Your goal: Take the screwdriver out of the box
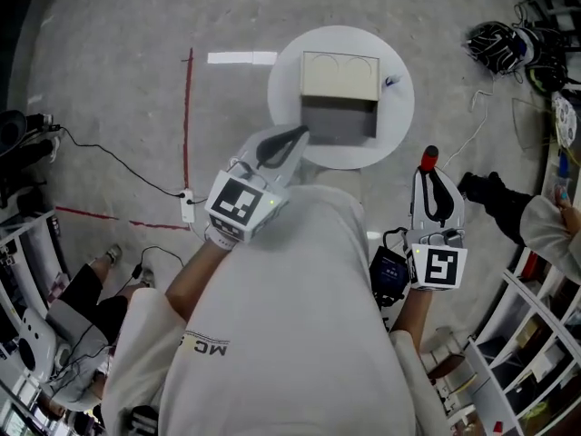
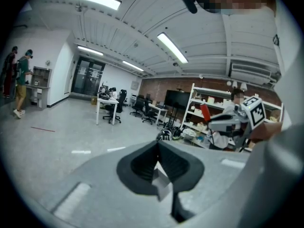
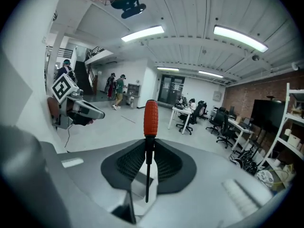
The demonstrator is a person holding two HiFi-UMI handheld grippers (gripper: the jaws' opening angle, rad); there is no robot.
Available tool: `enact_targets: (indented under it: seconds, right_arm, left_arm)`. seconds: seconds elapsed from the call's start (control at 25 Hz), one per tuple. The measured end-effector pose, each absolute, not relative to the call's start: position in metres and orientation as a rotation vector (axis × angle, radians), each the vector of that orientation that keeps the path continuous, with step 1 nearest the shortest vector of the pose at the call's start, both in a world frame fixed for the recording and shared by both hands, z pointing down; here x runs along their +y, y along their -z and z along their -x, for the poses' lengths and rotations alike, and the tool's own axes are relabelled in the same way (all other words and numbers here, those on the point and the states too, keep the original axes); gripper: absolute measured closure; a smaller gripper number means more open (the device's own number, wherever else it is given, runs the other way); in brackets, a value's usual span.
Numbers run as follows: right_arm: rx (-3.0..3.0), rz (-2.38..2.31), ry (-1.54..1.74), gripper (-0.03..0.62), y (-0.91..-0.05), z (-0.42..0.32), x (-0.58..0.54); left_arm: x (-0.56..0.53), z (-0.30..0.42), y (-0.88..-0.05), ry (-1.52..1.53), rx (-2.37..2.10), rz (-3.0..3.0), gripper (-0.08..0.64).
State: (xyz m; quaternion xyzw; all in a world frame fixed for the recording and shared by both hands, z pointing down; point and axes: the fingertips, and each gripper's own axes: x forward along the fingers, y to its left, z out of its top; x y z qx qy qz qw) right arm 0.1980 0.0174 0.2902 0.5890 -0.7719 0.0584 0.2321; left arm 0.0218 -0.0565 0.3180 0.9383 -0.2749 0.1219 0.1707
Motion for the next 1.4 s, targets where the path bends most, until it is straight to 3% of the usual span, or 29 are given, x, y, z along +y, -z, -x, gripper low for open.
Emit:
enact_targets:
  seconds: [1.4]
  right_arm:
    - [-2.309,-1.646,-0.188,0.535,-0.279,-0.162,0.042]
  left_arm:
    - [-0.025,-0.016,-0.311,-0.344,-0.711,-2.691,0.56]
